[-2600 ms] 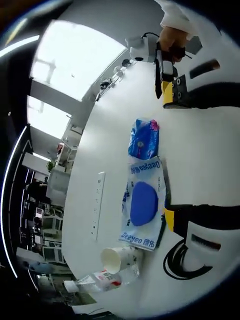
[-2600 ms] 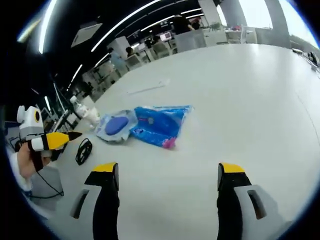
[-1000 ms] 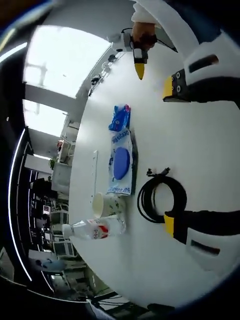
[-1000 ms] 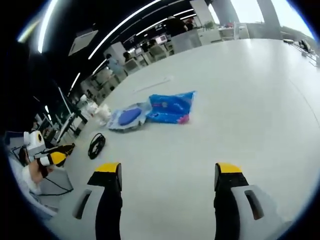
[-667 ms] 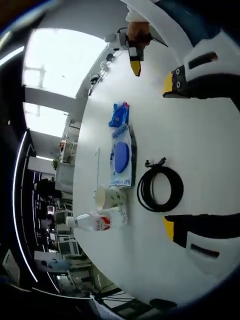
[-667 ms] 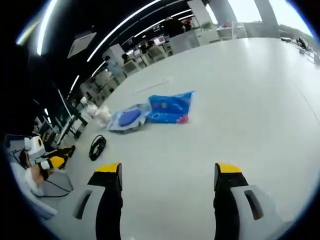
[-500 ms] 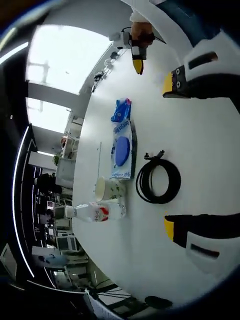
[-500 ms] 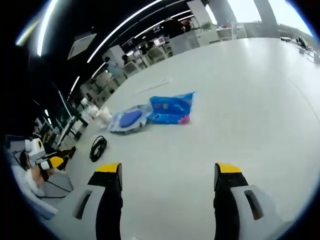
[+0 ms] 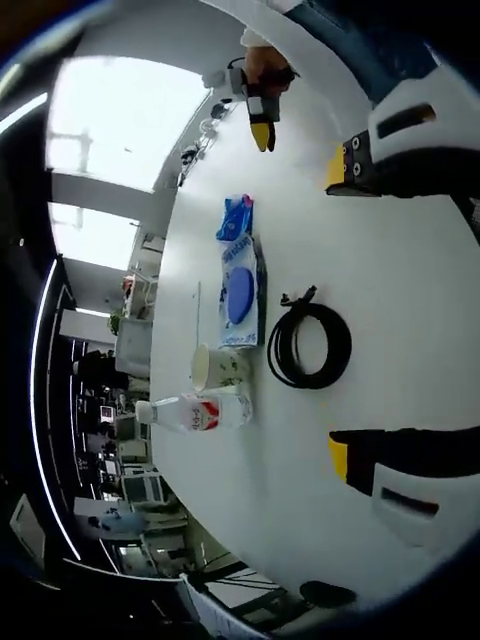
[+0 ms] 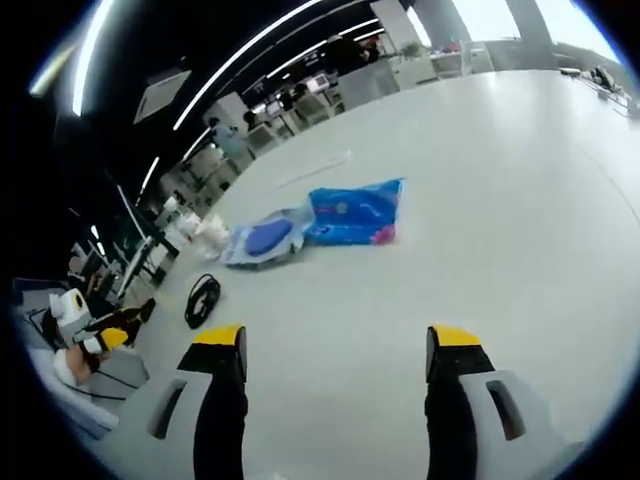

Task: Arrange the tabletop items into an orderly group along one side of the table until the central work area is clear of visible clutter.

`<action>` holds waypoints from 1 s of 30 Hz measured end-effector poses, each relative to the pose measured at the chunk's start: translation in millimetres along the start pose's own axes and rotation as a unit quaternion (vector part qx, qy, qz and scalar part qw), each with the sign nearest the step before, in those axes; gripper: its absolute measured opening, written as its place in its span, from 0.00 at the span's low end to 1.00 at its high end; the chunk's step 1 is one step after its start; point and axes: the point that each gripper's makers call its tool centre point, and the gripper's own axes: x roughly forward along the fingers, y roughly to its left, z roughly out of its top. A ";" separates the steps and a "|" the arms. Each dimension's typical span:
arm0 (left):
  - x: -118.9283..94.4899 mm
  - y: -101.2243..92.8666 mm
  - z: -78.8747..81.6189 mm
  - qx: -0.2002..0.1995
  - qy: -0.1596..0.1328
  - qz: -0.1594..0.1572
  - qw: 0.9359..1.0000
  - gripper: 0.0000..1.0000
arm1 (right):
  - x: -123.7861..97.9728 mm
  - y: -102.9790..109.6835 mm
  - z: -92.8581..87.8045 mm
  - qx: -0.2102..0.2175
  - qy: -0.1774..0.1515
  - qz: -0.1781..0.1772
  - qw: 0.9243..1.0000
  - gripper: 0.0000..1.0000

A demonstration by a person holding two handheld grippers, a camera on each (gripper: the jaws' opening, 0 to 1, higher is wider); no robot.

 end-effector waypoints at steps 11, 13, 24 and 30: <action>-18.9 2.6 1.1 0.044 -0.020 0.009 0.999 1.00 | 2.5 0.0 -4.6 0.000 0.011 -0.006 1.000 0.71; -22.5 1.7 1.0 0.055 -0.025 0.011 0.998 1.00 | 5.1 1.4 -4.7 -0.003 0.015 -0.004 1.000 0.71; -40.5 13.3 -6.4 0.069 -0.046 0.038 0.996 1.00 | 16.3 9.8 0.4 -0.011 0.023 0.007 1.000 0.69; -49.6 16.3 -12.6 0.073 -0.052 0.048 0.995 0.98 | 20.4 14.7 1.0 -0.016 0.028 0.011 0.999 0.69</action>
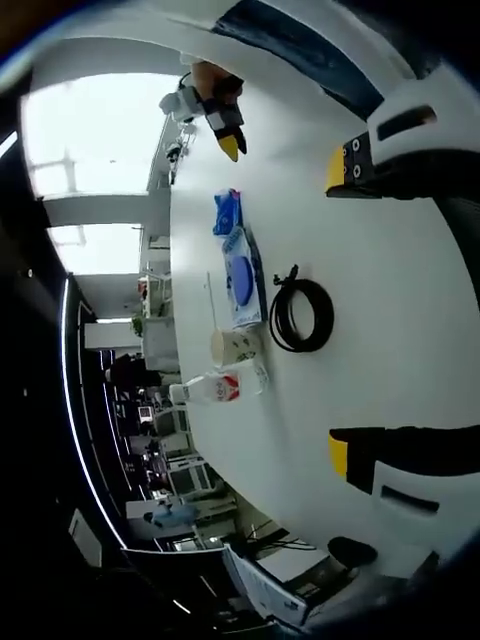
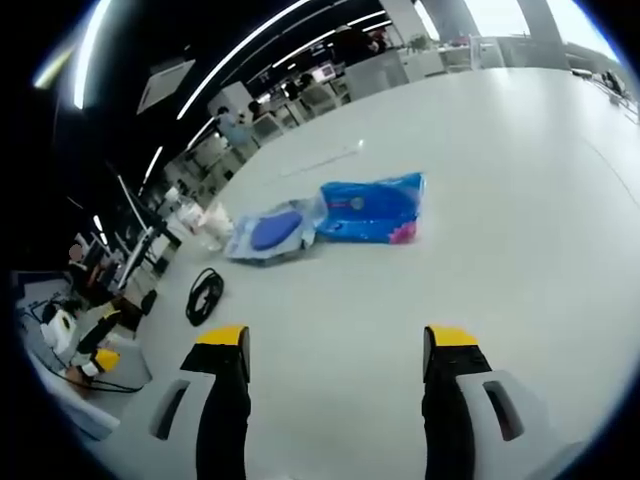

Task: Arrange the tabletop items into an orderly group along one side of the table until the central work area is clear of visible clutter.

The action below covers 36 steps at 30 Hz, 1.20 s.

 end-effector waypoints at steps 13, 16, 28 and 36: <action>2.7 -1.9 3.0 0.037 -0.005 0.007 0.999 0.92 | 10.8 15.2 -1.1 -0.019 0.013 0.014 1.000 0.68; 2.3 0.8 3.7 0.030 -0.007 0.010 0.999 0.92 | 13.8 20.8 0.0 -0.027 0.015 0.020 0.999 0.68; 0.1 8.9 7.1 0.000 -0.019 0.022 1.000 0.93 | 21.6 31.7 3.2 -0.061 0.029 0.034 0.997 0.67; 1.4 5.7 6.8 -0.003 -0.018 0.013 1.000 0.93 | 30.3 50.7 10.6 -0.103 0.041 0.050 0.993 0.67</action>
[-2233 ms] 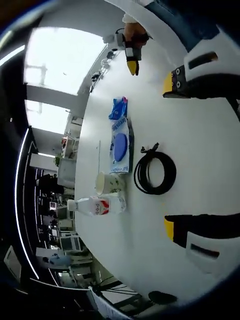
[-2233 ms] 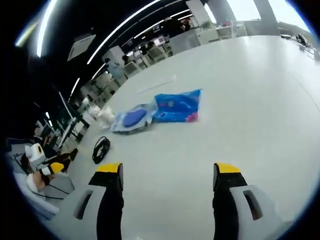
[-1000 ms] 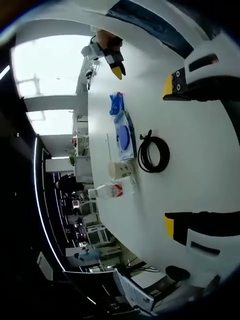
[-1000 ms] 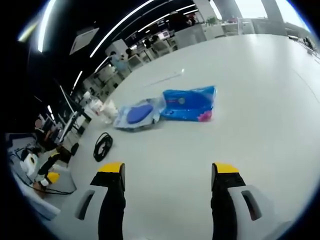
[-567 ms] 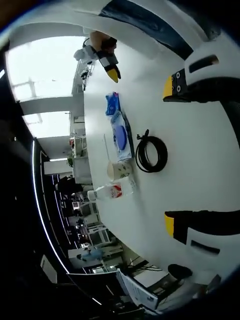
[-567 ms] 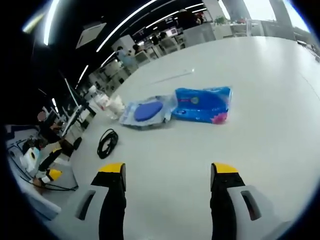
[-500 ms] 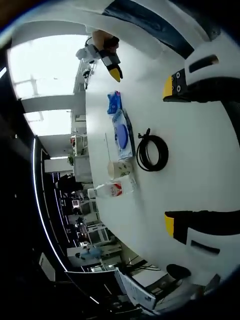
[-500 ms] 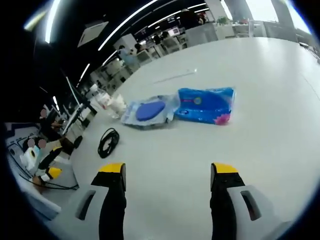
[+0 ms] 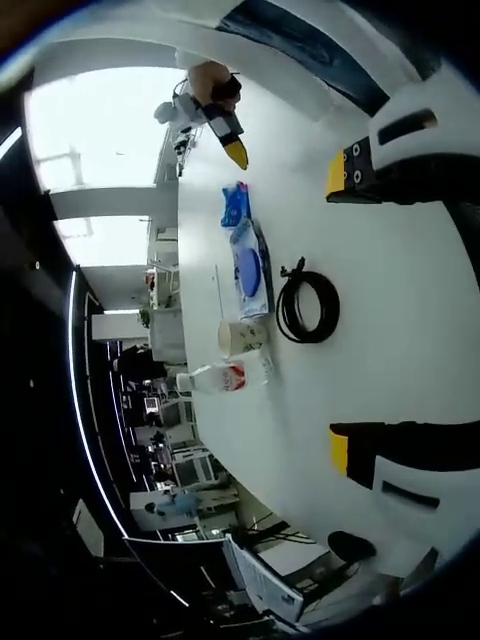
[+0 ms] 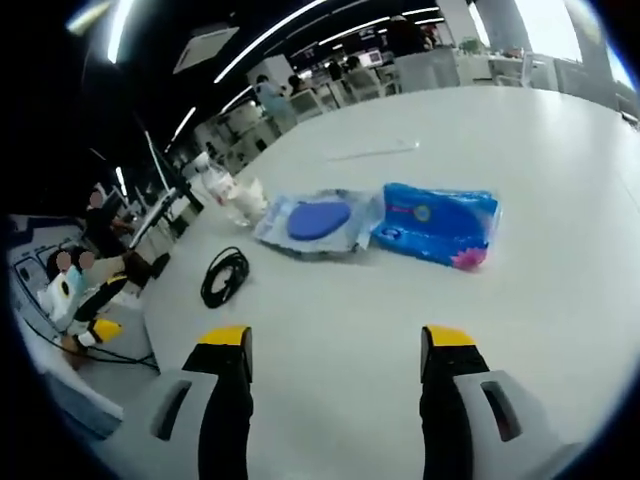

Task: Arrange the tabletop items into an orderly group along one side of the table until the central work area is clear of visible clutter.

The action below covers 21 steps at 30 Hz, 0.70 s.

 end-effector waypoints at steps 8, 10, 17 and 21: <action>-0.8 0.6 -0.1 0.001 0.000 0.002 1.000 0.92 | 23.1 38.0 15.3 -0.054 0.014 0.041 0.998 0.67; -1.1 1.1 -0.2 0.000 0.000 0.003 1.000 0.92 | 29.1 47.3 15.4 -0.072 0.022 0.052 0.996 0.67; -1.2 2.2 -1.0 0.001 0.002 0.005 1.000 0.91 | 46.8 83.9 19.7 -0.127 0.044 0.095 0.986 0.66; -1.3 3.1 -1.1 0.001 0.002 0.006 1.000 0.91 | 59.8 109.0 22.6 -0.148 0.055 0.119 0.980 0.65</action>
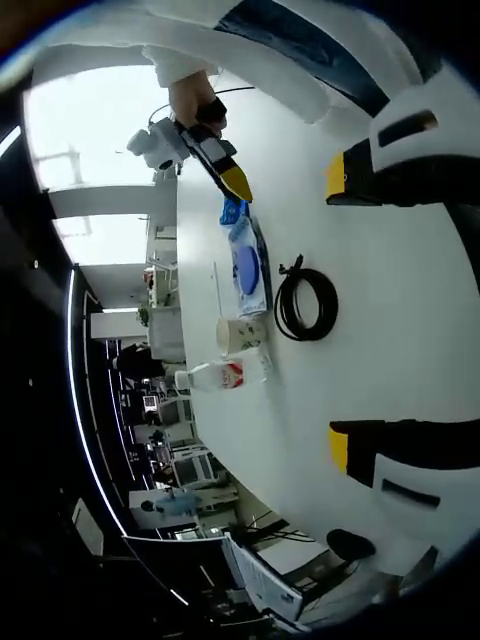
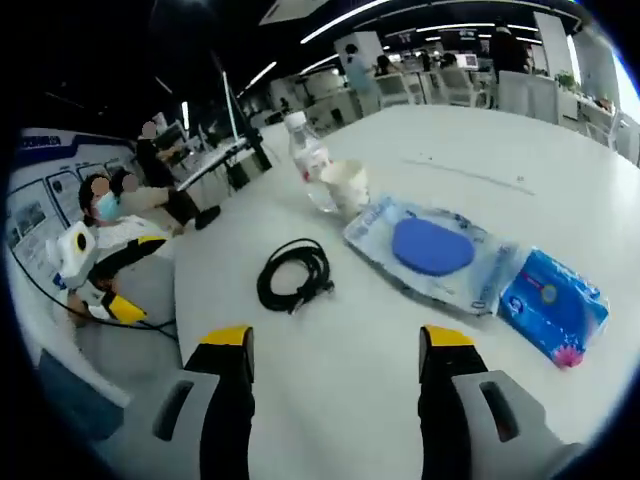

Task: Arrange the tabletop items into an orderly group along one side of the table until the central work area is clear of visible clutter.

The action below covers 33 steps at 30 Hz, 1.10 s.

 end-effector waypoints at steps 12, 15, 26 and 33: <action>-1.0 1.5 0.4 -0.003 -0.002 0.004 1.000 0.91 | 55.6 64.7 12.4 -0.103 0.049 0.077 0.990 0.61; -1.6 2.2 1.5 -0.004 -0.005 0.006 1.000 0.91 | 69.2 76.3 18.4 -0.115 0.049 0.087 0.988 0.61; -0.7 4.2 0.1 -0.001 -0.003 0.010 1.000 0.89 | 110.5 101.3 12.7 -0.145 0.084 0.113 0.979 0.58; -0.7 6.2 -0.2 -0.002 -0.004 0.014 1.000 0.88 | 125.4 99.3 1.2 -0.159 0.107 0.109 0.975 0.55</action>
